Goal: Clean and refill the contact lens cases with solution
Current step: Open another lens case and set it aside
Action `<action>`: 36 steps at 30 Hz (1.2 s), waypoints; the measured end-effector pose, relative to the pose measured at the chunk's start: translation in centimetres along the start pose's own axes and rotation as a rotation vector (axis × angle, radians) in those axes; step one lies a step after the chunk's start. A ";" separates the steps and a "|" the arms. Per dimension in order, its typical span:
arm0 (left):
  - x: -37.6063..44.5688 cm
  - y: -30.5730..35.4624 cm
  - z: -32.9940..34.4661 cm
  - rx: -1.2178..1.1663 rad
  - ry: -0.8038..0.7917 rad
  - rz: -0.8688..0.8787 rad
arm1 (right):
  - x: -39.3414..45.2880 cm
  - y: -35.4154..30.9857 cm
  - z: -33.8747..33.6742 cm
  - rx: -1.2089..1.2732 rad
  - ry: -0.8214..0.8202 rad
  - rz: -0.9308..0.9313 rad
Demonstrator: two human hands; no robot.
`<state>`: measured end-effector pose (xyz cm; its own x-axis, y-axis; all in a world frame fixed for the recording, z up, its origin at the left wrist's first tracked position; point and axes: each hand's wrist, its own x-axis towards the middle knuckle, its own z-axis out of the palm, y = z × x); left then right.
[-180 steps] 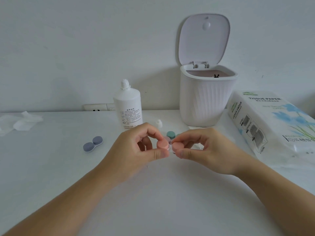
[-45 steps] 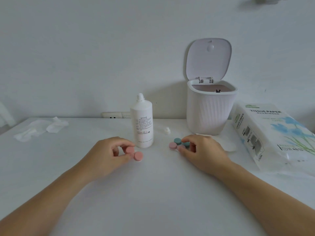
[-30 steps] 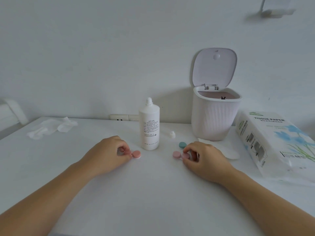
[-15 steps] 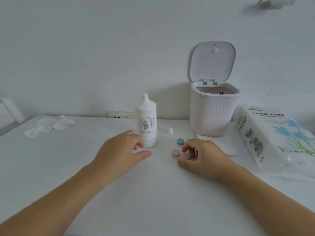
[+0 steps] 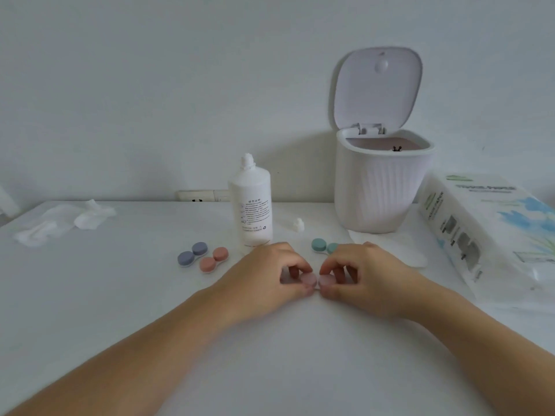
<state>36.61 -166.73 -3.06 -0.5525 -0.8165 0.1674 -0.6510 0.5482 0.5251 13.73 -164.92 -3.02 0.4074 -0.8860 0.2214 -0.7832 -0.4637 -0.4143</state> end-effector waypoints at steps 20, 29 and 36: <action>0.1 -0.7 0.3 -0.101 0.006 0.000 | -0.4 -0.9 0.6 0.135 0.001 0.105; 0.0 -0.3 -0.2 -0.094 -0.045 -0.012 | -0.6 -1.2 0.5 0.152 -0.055 0.015; -0.2 -0.2 -0.5 -0.124 -0.036 -0.051 | -1.0 -0.9 -0.2 0.162 0.020 -0.004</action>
<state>37.08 -166.76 -2.74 -0.5398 -0.8347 0.1089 -0.6107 0.4774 0.6317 13.92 -163.65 -2.67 0.3994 -0.8848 0.2400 -0.6947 -0.4630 -0.5504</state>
